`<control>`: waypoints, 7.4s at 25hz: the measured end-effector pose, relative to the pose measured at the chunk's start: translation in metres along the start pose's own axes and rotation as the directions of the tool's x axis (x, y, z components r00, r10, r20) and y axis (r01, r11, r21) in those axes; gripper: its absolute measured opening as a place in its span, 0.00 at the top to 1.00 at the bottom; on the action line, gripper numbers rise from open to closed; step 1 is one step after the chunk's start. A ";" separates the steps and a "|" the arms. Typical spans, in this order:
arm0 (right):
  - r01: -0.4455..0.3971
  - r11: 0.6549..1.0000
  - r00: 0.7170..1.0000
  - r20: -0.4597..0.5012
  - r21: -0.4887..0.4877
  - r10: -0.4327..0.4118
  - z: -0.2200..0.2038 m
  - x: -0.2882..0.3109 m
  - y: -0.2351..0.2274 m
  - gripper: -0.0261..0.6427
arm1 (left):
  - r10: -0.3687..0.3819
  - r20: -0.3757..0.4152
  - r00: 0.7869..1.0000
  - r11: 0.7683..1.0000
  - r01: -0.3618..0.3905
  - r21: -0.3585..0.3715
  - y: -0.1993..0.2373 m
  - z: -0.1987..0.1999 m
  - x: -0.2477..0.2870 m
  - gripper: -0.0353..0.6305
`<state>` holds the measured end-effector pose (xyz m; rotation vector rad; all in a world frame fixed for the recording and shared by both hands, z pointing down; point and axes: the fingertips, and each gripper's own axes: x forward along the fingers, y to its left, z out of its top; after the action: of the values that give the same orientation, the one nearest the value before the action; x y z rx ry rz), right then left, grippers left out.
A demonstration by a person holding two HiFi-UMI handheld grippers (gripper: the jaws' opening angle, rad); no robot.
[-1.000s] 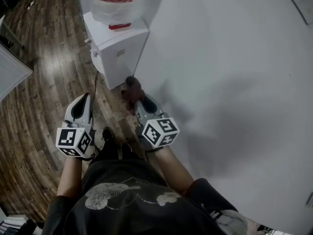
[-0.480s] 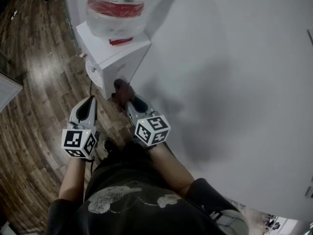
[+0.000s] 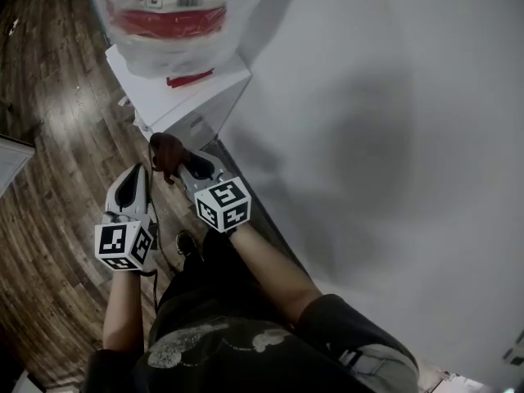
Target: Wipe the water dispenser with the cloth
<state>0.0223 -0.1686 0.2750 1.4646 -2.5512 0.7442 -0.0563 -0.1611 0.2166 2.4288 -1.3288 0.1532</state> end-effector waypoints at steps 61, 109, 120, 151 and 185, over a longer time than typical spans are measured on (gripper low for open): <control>-0.117 0.989 0.863 0.483 -0.087 0.144 -0.124 0.067 -0.093 0.87 | -0.018 0.274 0.961 0.992 -0.017 0.124 0.141 -0.258 0.117 0.92; 0.164 0.969 0.895 0.385 0.183 -0.224 -0.242 0.102 -0.298 0.87 | -0.283 0.238 0.929 0.942 0.222 0.251 0.072 -0.344 0.166 0.92; 0.049 0.997 0.942 0.336 -0.063 -0.025 -0.277 0.117 -0.247 0.87 | -0.204 0.170 0.964 0.960 0.163 0.226 0.114 -0.367 0.160 0.92; -0.132 0.987 0.980 0.140 -0.094 0.145 -0.425 0.172 -0.236 0.87 | -0.346 -0.064 0.936 0.872 0.347 0.346 0.148 -0.491 0.189 0.92; 0.069 0.993 0.996 -0.065 0.099 -0.063 -0.569 0.253 -0.328 0.87 | -0.282 -0.264 0.922 0.934 0.326 0.143 0.182 -0.630 0.245 0.92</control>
<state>0.0793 -0.2393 0.9722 1.5218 -2.4401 0.9063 -0.0235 -0.2128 0.9136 2.6337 -0.8507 0.4895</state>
